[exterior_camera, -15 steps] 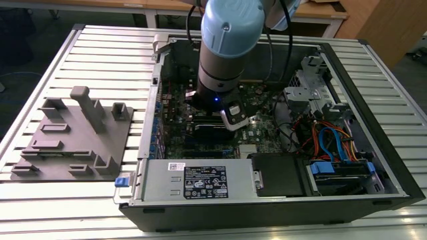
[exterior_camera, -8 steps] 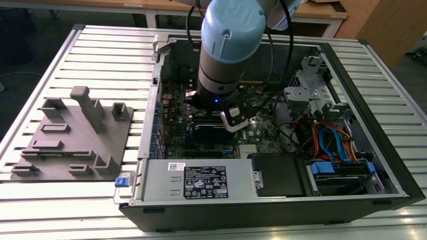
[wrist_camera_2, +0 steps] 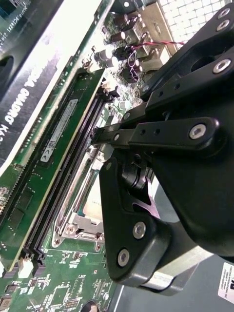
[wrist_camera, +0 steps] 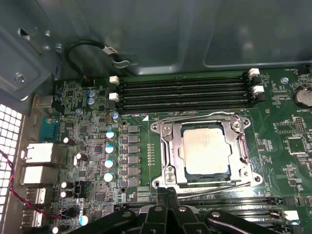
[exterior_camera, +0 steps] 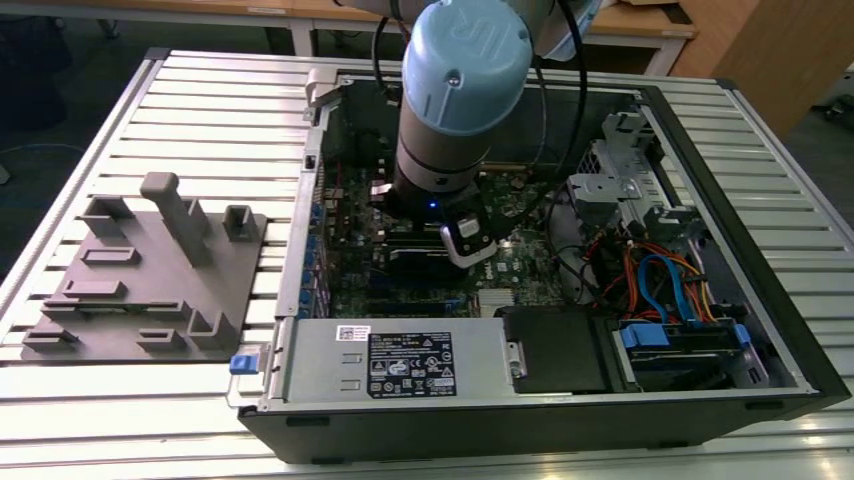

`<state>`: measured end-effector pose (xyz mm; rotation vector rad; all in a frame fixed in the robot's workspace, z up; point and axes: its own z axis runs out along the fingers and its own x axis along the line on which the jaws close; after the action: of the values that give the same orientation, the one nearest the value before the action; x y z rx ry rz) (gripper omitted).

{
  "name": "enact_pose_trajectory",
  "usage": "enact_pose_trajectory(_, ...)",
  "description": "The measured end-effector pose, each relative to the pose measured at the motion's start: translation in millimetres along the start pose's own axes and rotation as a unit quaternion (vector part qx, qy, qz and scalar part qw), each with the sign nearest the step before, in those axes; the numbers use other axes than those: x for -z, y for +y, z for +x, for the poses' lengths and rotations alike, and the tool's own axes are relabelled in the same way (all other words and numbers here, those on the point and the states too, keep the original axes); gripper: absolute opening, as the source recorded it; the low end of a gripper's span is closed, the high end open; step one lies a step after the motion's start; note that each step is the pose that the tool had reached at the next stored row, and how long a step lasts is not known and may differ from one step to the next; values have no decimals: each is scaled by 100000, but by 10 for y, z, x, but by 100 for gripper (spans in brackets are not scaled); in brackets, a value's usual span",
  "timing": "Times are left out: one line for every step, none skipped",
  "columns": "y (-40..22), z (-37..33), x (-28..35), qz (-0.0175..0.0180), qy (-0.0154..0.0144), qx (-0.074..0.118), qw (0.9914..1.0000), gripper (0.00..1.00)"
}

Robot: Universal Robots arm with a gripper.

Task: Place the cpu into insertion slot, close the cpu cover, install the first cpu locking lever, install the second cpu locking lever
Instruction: 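Install the second cpu locking lever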

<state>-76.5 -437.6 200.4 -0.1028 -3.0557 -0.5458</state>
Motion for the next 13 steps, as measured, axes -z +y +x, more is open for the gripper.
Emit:
enact_pose_trajectory(-2, 0, -5, -27, 2, 0, 100000, 10)
enact_pose_trajectory(-4, 0, -9, -40, 6, 4, 100000, 10)
enact_pose_trajectory(-5, 0, -12, -41, 11, 2, 100000, 10)
enact_pose_trajectory(-6, 0, -13, -49, 17, 12, 100000, 10)
enact_pose_trajectory(-7, 2, -16, -71, 16, 13, 100000, 10)
enact_pose_trajectory(-8, 3, -19, -96, 14, 12, 100000, 10)
enact_pose_trajectory(-9, 5, -22, -105, 12, 6, 100000, 10)
enact_pose_trajectory(-10, 5, -26, -109, 12, 10, 100000, 10)
enact_pose_trajectory(-12, 6, -31, -114, 12, 9, 100000, 10)
enact_pose_trajectory(-14, 7, -36, -117, 12, 9, 100000, 10)
enact_pose_trajectory(-16, 9, -41, -130, 16, 7, 100000, 10)
enact_pose_trajectory(-18, 10, -45, -146, 18, 7, 100000, 10)
enact_pose_trajectory(-19, 11, -48, -162, 17, 5, 100000, 10)
